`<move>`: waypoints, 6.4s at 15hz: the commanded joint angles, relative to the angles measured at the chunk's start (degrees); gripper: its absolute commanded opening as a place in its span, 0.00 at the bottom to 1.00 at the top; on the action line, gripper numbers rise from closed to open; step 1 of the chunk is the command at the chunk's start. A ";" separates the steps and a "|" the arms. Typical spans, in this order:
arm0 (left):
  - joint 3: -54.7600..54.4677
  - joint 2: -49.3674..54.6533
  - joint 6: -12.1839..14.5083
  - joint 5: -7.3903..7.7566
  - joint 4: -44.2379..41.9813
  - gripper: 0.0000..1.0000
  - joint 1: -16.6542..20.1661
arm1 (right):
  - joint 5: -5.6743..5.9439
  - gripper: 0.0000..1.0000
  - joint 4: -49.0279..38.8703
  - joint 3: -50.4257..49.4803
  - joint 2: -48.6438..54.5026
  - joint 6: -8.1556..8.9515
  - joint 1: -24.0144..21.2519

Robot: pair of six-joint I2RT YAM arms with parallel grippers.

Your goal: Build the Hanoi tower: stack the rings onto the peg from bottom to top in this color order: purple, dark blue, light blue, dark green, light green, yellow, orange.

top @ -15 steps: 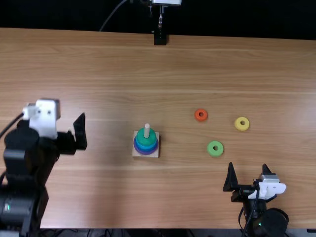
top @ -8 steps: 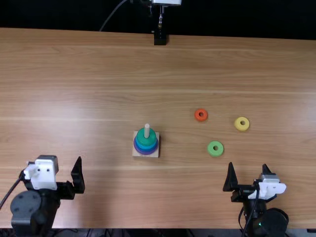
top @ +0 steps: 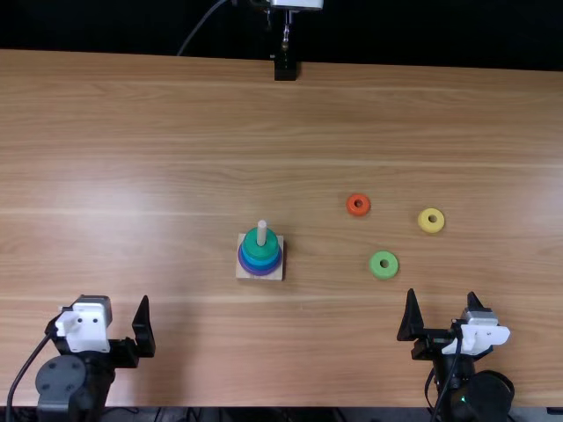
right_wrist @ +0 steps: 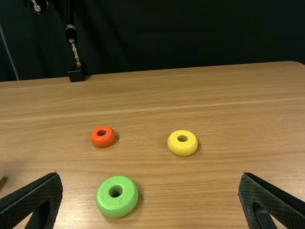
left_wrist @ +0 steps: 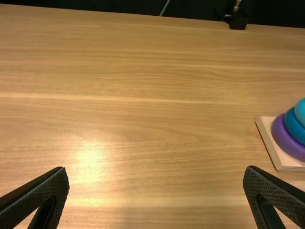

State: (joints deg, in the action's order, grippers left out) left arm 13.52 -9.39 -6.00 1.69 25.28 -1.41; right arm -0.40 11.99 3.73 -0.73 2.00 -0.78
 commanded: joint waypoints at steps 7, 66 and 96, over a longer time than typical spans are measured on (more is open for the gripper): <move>-8.68 5.08 0.62 -0.32 -0.18 1.00 -1.05 | 0.51 1.00 3.79 -2.85 0.73 0.00 -0.28; -13.52 9.39 5.89 3.26 0.56 1.00 -0.17 | 8.10 1.00 22.67 54.19 -69.05 1.06 9.39; -13.52 9.39 5.89 3.26 0.56 1.00 -0.17 | 2.41 0.99 27.41 58.50 -101.48 15.72 10.00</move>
State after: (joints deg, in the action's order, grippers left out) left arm 6.63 -0.69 -0.84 3.46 23.59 -2.15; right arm 1.45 39.38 60.82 -100.62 15.79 7.90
